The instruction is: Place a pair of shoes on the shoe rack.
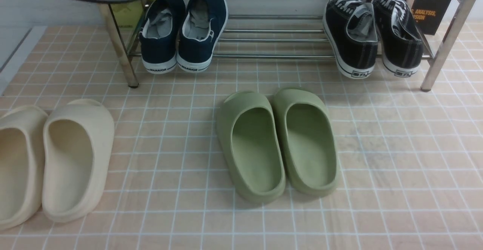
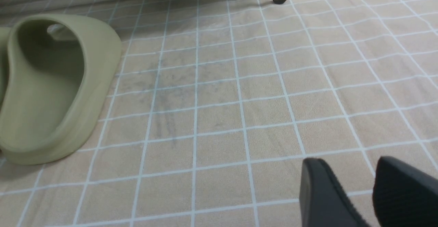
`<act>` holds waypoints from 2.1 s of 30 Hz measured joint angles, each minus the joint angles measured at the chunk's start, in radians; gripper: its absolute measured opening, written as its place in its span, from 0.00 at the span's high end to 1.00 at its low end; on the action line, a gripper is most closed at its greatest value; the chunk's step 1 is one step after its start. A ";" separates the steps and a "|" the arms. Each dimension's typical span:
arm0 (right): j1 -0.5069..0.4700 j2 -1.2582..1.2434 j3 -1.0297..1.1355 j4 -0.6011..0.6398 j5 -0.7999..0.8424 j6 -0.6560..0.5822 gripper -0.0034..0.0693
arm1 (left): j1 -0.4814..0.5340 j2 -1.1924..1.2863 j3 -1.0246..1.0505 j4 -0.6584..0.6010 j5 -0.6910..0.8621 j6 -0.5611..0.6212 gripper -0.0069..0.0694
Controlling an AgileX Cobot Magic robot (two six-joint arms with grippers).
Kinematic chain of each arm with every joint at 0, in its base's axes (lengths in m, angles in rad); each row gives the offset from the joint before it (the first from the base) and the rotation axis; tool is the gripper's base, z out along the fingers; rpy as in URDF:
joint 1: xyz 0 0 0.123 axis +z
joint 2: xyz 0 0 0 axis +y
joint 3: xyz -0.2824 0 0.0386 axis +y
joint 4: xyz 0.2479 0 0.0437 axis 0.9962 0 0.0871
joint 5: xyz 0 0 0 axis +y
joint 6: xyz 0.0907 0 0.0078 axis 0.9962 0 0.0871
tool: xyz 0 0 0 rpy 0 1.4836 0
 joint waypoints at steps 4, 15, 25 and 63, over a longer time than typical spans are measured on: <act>0.000 0.000 0.000 0.000 0.000 0.000 0.62 | 0.000 -0.297 0.268 0.014 -0.207 0.000 0.90; 0.000 0.000 0.000 0.000 0.000 0.000 0.62 | 0.000 -0.796 0.988 0.022 -0.463 -0.049 0.90; 0.000 0.000 0.000 0.000 0.000 0.000 0.62 | 0.000 -0.904 1.316 0.025 -0.518 -0.179 0.89; 0.000 0.000 0.000 0.000 0.000 0.000 0.62 | 0.205 -1.402 1.612 -0.769 -0.536 0.887 0.86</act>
